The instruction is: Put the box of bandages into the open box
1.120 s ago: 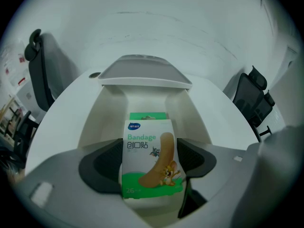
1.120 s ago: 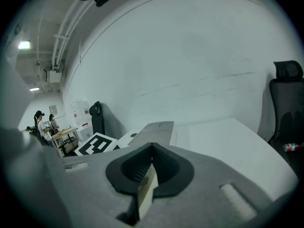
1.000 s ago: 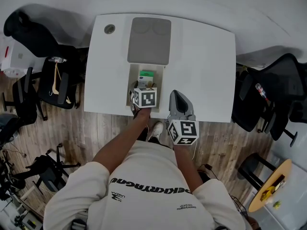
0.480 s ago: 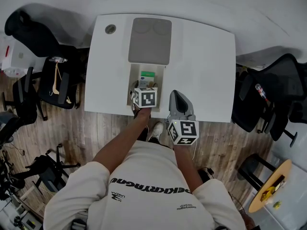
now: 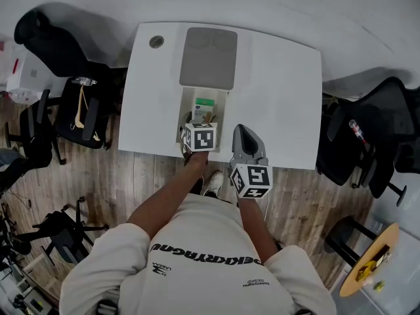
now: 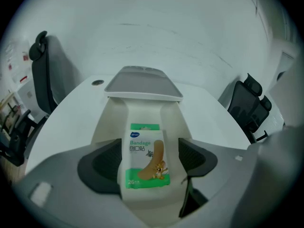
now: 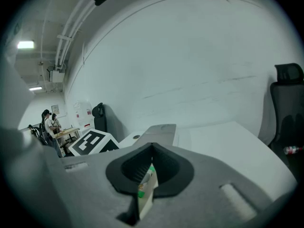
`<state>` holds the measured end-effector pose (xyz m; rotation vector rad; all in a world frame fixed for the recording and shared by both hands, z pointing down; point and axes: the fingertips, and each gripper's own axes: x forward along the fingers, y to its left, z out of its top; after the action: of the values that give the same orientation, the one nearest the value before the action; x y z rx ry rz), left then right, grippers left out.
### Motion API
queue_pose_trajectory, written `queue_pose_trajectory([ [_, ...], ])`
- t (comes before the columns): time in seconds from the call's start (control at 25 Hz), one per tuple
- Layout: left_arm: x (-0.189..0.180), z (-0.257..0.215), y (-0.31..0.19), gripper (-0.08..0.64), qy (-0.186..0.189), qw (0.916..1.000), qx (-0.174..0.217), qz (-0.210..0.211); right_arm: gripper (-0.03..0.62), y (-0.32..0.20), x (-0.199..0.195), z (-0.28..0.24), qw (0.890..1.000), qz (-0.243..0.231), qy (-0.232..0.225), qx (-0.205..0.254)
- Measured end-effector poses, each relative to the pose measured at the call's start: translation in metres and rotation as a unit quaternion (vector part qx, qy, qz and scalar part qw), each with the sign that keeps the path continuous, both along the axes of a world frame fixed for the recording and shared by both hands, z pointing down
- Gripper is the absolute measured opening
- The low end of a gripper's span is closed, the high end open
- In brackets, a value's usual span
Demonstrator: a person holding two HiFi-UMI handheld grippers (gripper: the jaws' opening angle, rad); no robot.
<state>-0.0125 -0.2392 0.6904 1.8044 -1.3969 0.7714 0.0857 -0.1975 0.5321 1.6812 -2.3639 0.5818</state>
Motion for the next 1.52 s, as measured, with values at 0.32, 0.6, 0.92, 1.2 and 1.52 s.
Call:
queue_pose_trajectory([
  [0.32,-0.002,-0.037,0.002,0.322,0.02,0.9989,0.042,-0.011,-0.002,0.009,-0.002,-0.013,1.0,-0.009,0.001,0.012],
  [0.6,0.003,-0.066,0.013,0.262,0.031,0.997,0.071,0.001,-0.002,0.021,0.0,-0.023,1.0,-0.013,0.001,0.02],
  [0.92,0.002,-0.098,0.022,0.182,0.038,0.9935,0.107,-0.011,-0.002,0.033,-0.007,-0.038,0.999,-0.027,0.002,0.037],
  [1.2,0.0,-0.114,0.038,0.09,0.04,0.9899,0.134,-0.019,-0.002,0.047,-0.011,-0.047,0.998,-0.04,-0.003,0.046],
  [1.52,0.002,-0.144,0.052,0.038,0.047,0.9844,0.169,-0.012,-0.002,0.055,-0.008,-0.059,0.997,-0.044,-0.005,0.06],
])
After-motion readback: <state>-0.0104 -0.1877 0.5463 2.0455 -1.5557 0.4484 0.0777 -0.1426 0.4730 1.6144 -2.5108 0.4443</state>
